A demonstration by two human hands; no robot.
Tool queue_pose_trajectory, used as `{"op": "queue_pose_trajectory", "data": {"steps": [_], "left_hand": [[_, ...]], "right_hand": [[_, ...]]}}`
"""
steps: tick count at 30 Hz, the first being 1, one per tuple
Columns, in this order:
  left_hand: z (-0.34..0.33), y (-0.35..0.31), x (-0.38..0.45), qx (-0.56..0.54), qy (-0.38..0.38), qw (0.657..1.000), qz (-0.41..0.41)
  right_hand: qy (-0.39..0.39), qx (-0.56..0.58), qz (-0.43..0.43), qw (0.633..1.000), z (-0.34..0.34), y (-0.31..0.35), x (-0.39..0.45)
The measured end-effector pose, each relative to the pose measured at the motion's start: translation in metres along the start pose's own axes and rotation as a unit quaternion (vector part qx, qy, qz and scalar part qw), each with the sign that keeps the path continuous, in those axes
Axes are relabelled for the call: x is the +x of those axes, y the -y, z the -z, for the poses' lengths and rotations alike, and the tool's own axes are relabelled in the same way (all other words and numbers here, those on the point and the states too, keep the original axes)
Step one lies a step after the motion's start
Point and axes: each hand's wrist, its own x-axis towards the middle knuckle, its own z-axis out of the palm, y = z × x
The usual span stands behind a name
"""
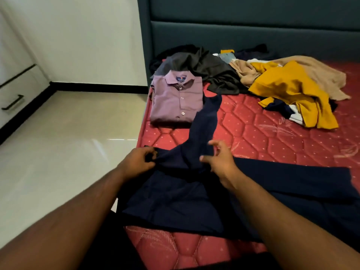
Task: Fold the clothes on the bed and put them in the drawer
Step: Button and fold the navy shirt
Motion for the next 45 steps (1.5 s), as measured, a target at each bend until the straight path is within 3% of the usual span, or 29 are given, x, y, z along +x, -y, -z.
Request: {"op": "queue_pose_trajectory", "data": {"steps": [2,3,5,8,11,16,18,22,24,28,30,32,34,38,40,43,45], "left_hand": [[0.007,-0.011,-0.006,0.204,0.057,0.977,0.017],[0.012,-0.019,-0.006,0.268,0.075,0.960,0.031],[0.019,-0.040,0.002,0.286,0.074,0.954,0.042],[0.018,-0.061,0.016,0.066,0.025,0.997,0.041],[0.006,-0.073,0.026,-0.145,0.064,0.985,0.061],[-0.007,-0.078,0.033,-0.262,0.068,0.962,0.023],[-0.011,-0.081,0.031,-0.309,0.115,0.944,-0.002],[-0.010,-0.087,0.020,-0.336,0.164,0.926,-0.049],[-0.010,-0.085,0.020,-0.336,0.129,0.932,-0.050],[-0.012,-0.070,0.025,-0.347,-0.017,0.938,0.011],[-0.010,-0.062,0.028,-0.355,-0.029,0.933,0.047],[-0.007,-0.059,0.026,-0.295,-0.020,0.954,0.048],[-0.004,-0.060,0.017,-0.218,-0.006,0.976,0.022],[-0.002,-0.062,-0.013,-0.227,-0.014,0.974,-0.022],[-0.001,-0.060,-0.026,-0.226,-0.017,0.973,-0.051],[-0.011,-0.053,-0.057,-0.118,0.001,0.988,-0.096],[-0.022,-0.041,-0.069,-0.027,0.033,0.993,-0.108]], "right_hand": [[0.118,-0.185,-0.075,0.973,0.015,0.007,-0.009],[0.129,-0.227,-0.092,0.961,0.022,0.012,-0.005],[0.080,-0.264,-0.046,0.960,0.035,0.024,0.009],[0.033,-0.436,0.067,0.897,0.044,0.047,0.029],[0.030,-0.546,0.131,0.827,0.044,0.059,0.047],[0.039,-0.629,0.213,0.746,0.030,0.072,0.077],[0.058,-0.696,0.221,0.681,0.024,0.075,0.092],[0.099,-0.814,0.274,0.503,0.015,0.079,0.124],[0.120,-0.822,0.310,0.462,0.018,0.081,0.138],[0.095,-0.831,0.322,0.444,0.042,0.090,0.148],[0.078,-0.852,0.274,0.439,0.056,0.099,0.143],[0.075,-0.860,0.229,0.451,0.070,0.106,0.126],[0.068,-0.825,0.204,0.523,0.084,0.112,0.101],[0.072,-0.606,0.220,0.761,0.114,0.119,0.036],[0.104,-0.541,0.193,0.812,0.124,0.128,-0.003],[0.276,-0.521,0.026,0.807,0.133,0.116,-0.077],[0.374,-0.566,-0.062,0.732,0.127,0.092,-0.109]]}}
